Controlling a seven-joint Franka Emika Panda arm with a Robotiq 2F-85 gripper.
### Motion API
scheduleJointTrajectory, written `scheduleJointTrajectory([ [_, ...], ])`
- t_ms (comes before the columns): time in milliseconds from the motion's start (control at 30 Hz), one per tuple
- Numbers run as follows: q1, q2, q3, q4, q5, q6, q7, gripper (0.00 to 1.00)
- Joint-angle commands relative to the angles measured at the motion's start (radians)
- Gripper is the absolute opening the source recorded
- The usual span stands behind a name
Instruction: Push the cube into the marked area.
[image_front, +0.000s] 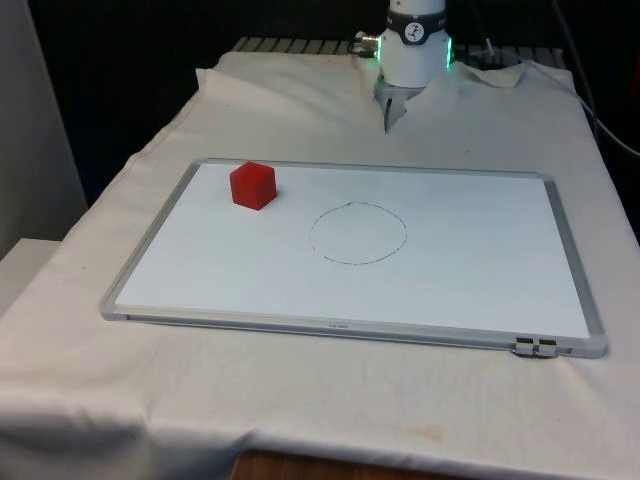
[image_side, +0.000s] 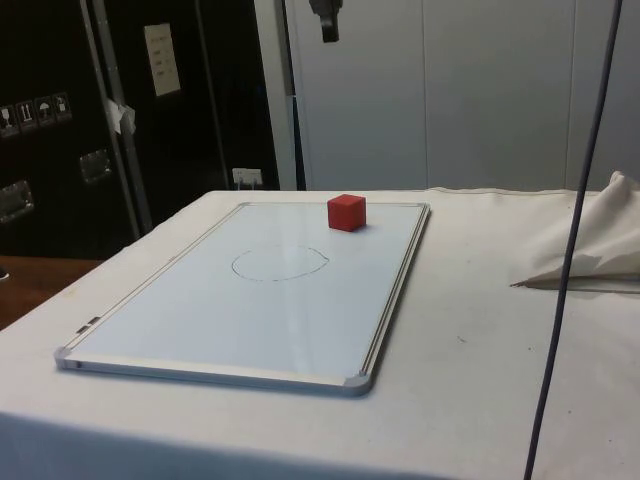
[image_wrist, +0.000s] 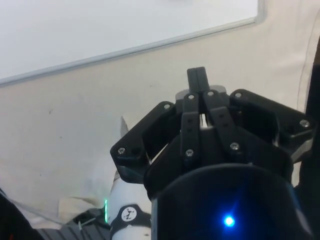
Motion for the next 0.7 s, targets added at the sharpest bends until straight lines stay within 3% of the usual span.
scheduleJointTrajectory([
  [0,-0.005,-0.004,-0.01,-0.009,-0.006,0.02,-0.013,0.0],
  [200,-0.004,0.004,-0.044,-0.017,0.0,0.038,-0.044,0.0],
  [233,-0.009,0.002,-0.053,-0.025,-0.004,0.058,-0.056,0.0],
  [500,-0.011,0.009,-0.103,-0.077,-0.008,0.128,-0.092,0.0],
  [533,-0.008,0.01,-0.103,-0.067,0.0,0.108,-0.094,0.0],
  [667,-0.012,0.011,-0.121,-0.122,-0.005,0.175,-0.093,0.0],
])
